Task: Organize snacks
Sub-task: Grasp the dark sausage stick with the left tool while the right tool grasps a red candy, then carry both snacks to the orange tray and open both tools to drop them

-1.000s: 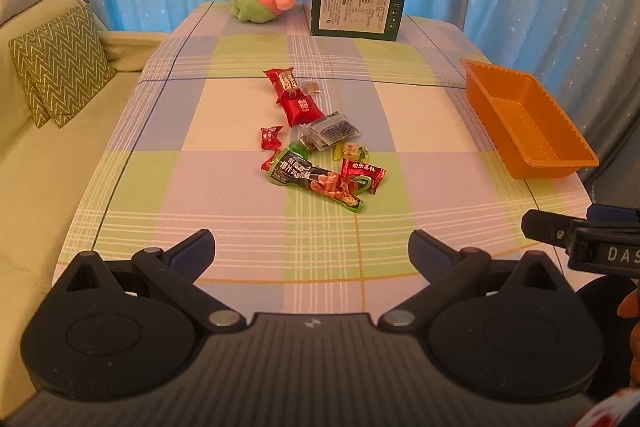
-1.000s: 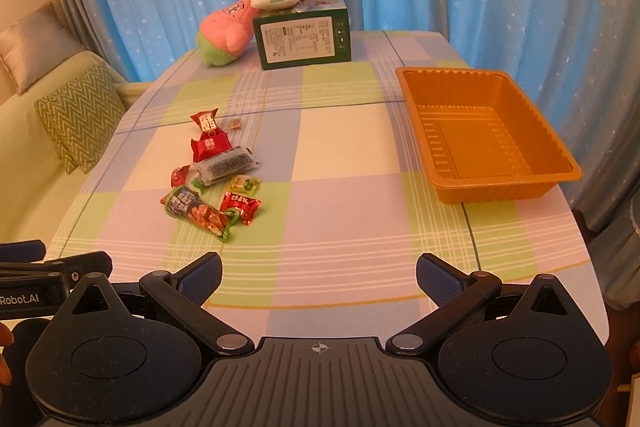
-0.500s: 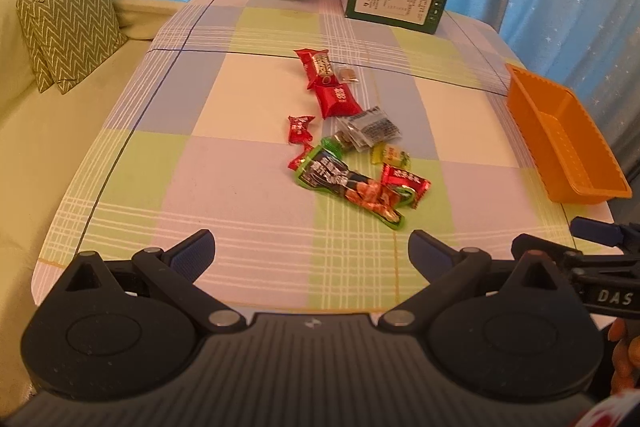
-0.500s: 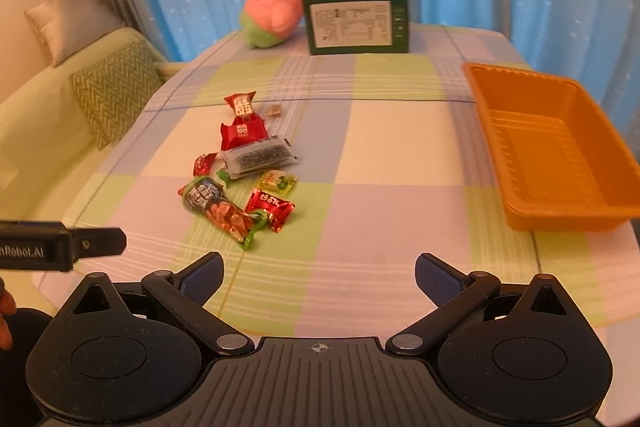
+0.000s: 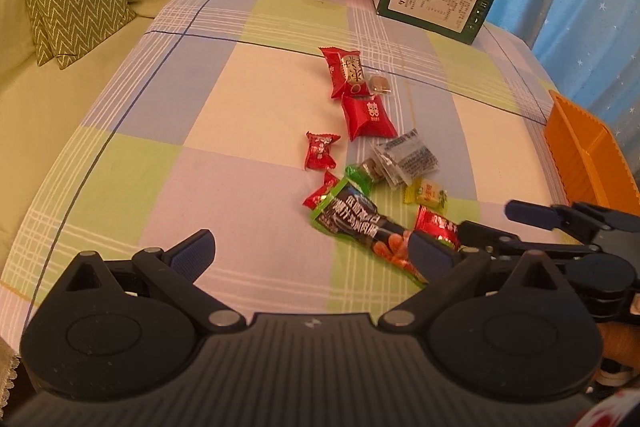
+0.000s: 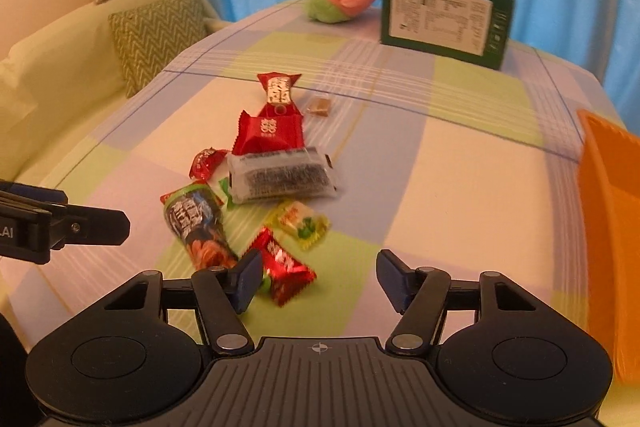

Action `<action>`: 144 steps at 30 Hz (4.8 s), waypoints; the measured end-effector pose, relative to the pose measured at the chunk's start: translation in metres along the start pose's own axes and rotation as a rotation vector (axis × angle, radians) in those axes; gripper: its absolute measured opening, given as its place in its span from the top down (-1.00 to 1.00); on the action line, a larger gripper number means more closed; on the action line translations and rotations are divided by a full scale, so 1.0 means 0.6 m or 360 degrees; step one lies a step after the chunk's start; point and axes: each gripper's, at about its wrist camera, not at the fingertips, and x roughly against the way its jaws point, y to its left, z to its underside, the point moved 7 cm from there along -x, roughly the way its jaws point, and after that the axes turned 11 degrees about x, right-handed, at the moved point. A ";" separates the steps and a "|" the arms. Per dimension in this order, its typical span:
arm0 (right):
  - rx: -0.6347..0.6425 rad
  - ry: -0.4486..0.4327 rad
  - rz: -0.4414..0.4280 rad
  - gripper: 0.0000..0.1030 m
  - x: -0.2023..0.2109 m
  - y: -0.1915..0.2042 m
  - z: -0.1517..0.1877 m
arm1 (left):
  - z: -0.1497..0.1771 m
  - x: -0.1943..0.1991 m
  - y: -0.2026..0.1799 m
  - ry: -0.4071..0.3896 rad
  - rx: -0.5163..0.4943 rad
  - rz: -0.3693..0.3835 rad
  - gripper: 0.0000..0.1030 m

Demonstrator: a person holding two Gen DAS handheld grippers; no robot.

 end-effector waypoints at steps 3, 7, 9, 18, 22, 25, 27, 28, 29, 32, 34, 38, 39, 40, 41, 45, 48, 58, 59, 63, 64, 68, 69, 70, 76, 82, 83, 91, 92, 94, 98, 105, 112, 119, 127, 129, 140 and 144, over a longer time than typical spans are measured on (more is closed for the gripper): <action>0.0105 0.0017 -0.0025 -0.22 -0.025 0.004 -0.011 | -0.007 -0.008 -0.005 -0.0001 0.0009 0.0010 -0.98; 0.0215 0.0046 -0.0059 -0.20 -0.045 0.012 -0.004 | -0.011 -0.018 -0.008 0.0003 0.0016 0.0012 -0.98; 0.0232 0.0048 -0.0093 -0.20 -0.046 0.019 0.002 | -0.010 -0.022 -0.006 0.0011 0.0033 0.0022 -0.98; 0.0299 0.0029 -0.0164 0.17 -0.049 0.050 0.021 | 0.010 -0.040 -0.009 0.0061 0.0032 0.0035 -0.98; 0.0267 0.0015 -0.0174 0.44 -0.052 0.042 0.018 | 0.019 -0.046 -0.018 0.0069 0.0026 0.0064 -0.92; 0.0226 -0.0001 -0.0166 0.55 -0.043 0.033 0.020 | 0.022 -0.052 -0.029 0.0073 0.0018 0.0088 -0.84; 0.0207 0.0003 -0.0118 0.58 -0.035 0.025 0.024 | 0.024 -0.056 -0.037 0.0072 0.0017 0.0105 -0.79; 0.0196 0.0012 -0.0083 0.59 -0.031 0.020 0.028 | 0.026 -0.058 -0.042 0.0073 0.0019 0.0120 -0.75; 0.0190 0.0022 -0.0029 0.59 -0.025 0.013 0.032 | 0.027 -0.059 -0.047 0.0073 0.0021 0.0130 -0.69; 0.0187 0.0065 0.0139 0.59 -0.007 -0.003 0.050 | 0.031 -0.063 -0.060 0.0070 0.0020 0.0152 -0.52; 0.0172 0.0113 0.0219 0.59 0.000 -0.012 0.065 | 0.035 -0.068 -0.069 0.0074 0.0010 0.0151 -0.35; 0.0171 0.0124 0.0242 0.59 0.011 -0.011 0.091 | 0.045 -0.080 -0.081 0.0079 -0.0040 0.0121 -0.02; 0.0163 0.0120 0.0235 0.59 0.014 -0.010 0.094 | 0.047 -0.082 -0.082 0.0077 -0.0064 0.0107 0.04; 0.0152 0.0118 0.0221 0.58 0.017 -0.008 0.097 | 0.050 -0.084 -0.082 0.0078 -0.0077 0.0103 0.13; 0.0146 0.0117 0.0205 0.58 0.019 -0.005 0.100 | 0.052 -0.085 -0.082 0.0078 -0.0082 0.0111 0.13; 0.0183 0.0132 0.0125 0.52 0.027 0.011 0.106 | 0.054 -0.081 -0.081 0.0087 -0.0130 0.0131 0.22; 0.0208 0.0108 0.0096 0.17 0.034 0.011 0.103 | 0.055 -0.074 -0.077 0.0116 -0.0154 0.0148 0.30; 0.0116 0.0048 -0.0035 0.08 0.013 -0.025 0.077 | 0.057 -0.063 -0.068 0.0171 -0.0254 0.0115 0.41; 0.0110 0.0056 -0.0041 0.08 0.009 -0.028 0.075 | 0.058 -0.064 -0.069 0.0169 -0.0255 0.0109 0.40; 0.0139 0.0081 -0.0063 0.28 0.004 -0.029 0.079 | 0.059 -0.069 -0.072 0.0146 -0.0227 0.0073 0.32; 0.0142 0.0085 -0.0068 0.51 0.005 -0.027 0.081 | 0.058 -0.070 -0.072 0.0131 -0.0218 0.0059 0.30; 0.0107 0.0079 -0.0068 0.52 0.014 -0.017 0.091 | 0.051 -0.075 -0.074 0.0084 -0.0157 0.0040 0.30; 0.0100 0.0076 -0.0063 0.52 0.016 -0.015 0.093 | 0.050 -0.076 -0.075 0.0073 -0.0153 0.0029 0.30; 0.0094 0.0074 -0.0059 0.52 0.017 -0.013 0.095 | 0.051 -0.078 -0.075 0.0069 -0.0152 0.0021 0.30; 0.0029 0.0071 -0.0032 0.52 0.025 -0.010 0.102 | 0.066 -0.071 -0.070 0.0076 -0.0162 -0.0007 0.41; -0.0038 0.0067 -0.0012 0.52 0.036 -0.004 0.111 | 0.098 -0.049 -0.065 0.0094 -0.0213 0.0001 0.49; -0.0043 0.0068 -0.0007 0.52 0.037 -0.002 0.111 | 0.099 -0.049 -0.065 0.0097 -0.0213 0.0001 0.48; -0.0115 0.0067 0.0037 0.52 0.044 -0.001 0.117 | 0.109 -0.049 -0.076 0.0058 -0.0355 -0.0046 0.49; -0.0133 0.0063 0.0045 0.52 0.046 -0.002 0.117 | 0.110 -0.047 -0.075 0.0064 -0.0342 -0.0033 0.49; -0.0161 0.0048 0.0065 0.52 0.052 -0.006 0.116 | 0.109 -0.039 -0.076 0.0045 -0.0346 -0.0029 0.49; -0.0192 0.0012 0.0108 0.52 0.072 -0.011 0.112 | 0.100 -0.022 -0.087 0.0021 -0.0349 0.0000 0.49; -0.0298 -0.0099 0.0223 0.52 0.143 -0.055 0.078 | 0.072 0.021 -0.155 -0.0031 -0.0410 0.0140 0.49; -0.0445 -0.0210 0.0431 0.52 0.240 -0.160 0.059 | 0.056 0.048 -0.290 -0.0053 -0.0544 0.0360 0.49; -0.0599 -0.0175 0.0604 0.52 0.288 -0.285 0.098 | 0.070 0.043 -0.434 -0.0027 -0.0699 0.0536 0.49; -0.0701 -0.0119 0.0663 0.52 0.302 -0.371 0.146 | 0.087 -0.001 -0.537 0.0065 -0.0797 0.0633 0.49; -0.0720 -0.0109 0.0665 0.52 0.301 -0.387 0.153 | 0.089 -0.010 -0.552 0.0076 -0.0805 0.0638 0.49; -0.0781 -0.0092 0.0672 0.52 0.278 -0.433 0.168 | 0.086 -0.063 -0.605 0.0133 -0.0807 0.0634 0.49; -0.0791 -0.0085 0.0677 0.52 0.274 -0.440 0.171 | 0.088 -0.072 -0.617 0.0135 -0.0803 0.0649 0.49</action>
